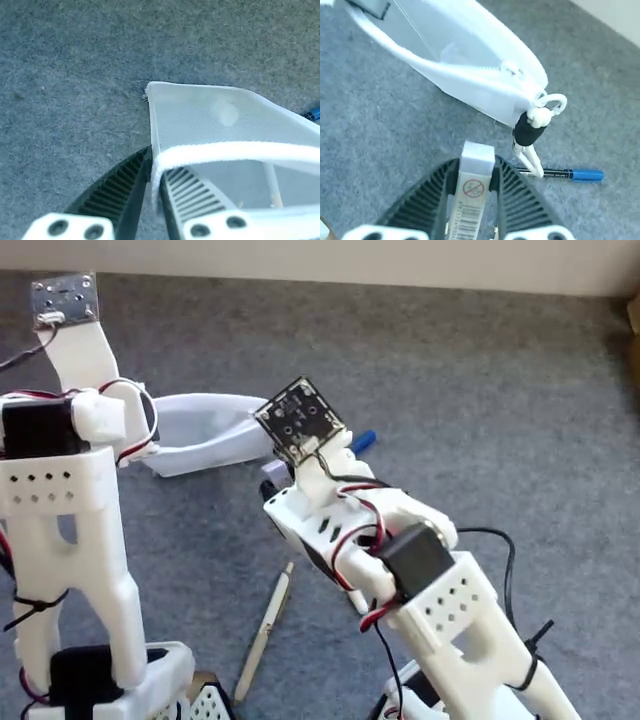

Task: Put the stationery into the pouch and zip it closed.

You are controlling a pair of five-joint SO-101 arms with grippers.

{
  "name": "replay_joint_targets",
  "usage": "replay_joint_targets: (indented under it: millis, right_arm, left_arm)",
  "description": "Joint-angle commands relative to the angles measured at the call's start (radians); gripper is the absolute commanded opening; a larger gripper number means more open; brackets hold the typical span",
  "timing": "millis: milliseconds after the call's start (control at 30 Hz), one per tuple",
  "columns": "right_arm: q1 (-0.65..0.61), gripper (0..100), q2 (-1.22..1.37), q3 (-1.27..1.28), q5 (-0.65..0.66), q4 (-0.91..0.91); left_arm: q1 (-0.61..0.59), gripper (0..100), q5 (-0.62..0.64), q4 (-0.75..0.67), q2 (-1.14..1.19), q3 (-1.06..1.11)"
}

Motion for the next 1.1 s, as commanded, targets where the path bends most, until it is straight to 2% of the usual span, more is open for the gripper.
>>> replay_joint_targets:
  millis: [0, 167, 600, 900, 1067]
  right_arm:
    - [0.008, 0.4, -0.061, -0.01, 0.005, -0.024]
    - [0.008, 0.4, -0.067, -0.008, -0.005, -0.05]
    - [0.007, 0.4, -0.076, -0.012, -0.338, -0.166]
    - [-0.058, 0.4, -0.077, -0.015, -0.353, -0.174]
    - [-0.056, 0.4, -0.133, 0.027, -0.356, -0.285]
  left_arm:
    - [0.019, 1, 0.012, -0.055, -0.035, 0.044]
    - [0.024, 1, 0.012, -0.086, -0.033, 0.079]
    - [0.018, 1, 0.012, -0.114, -0.033, 0.107]
    - [0.018, 1, 0.052, -0.114, -0.033, 0.107]
    - [0.018, 1, 0.052, -0.114, -0.033, 0.107]
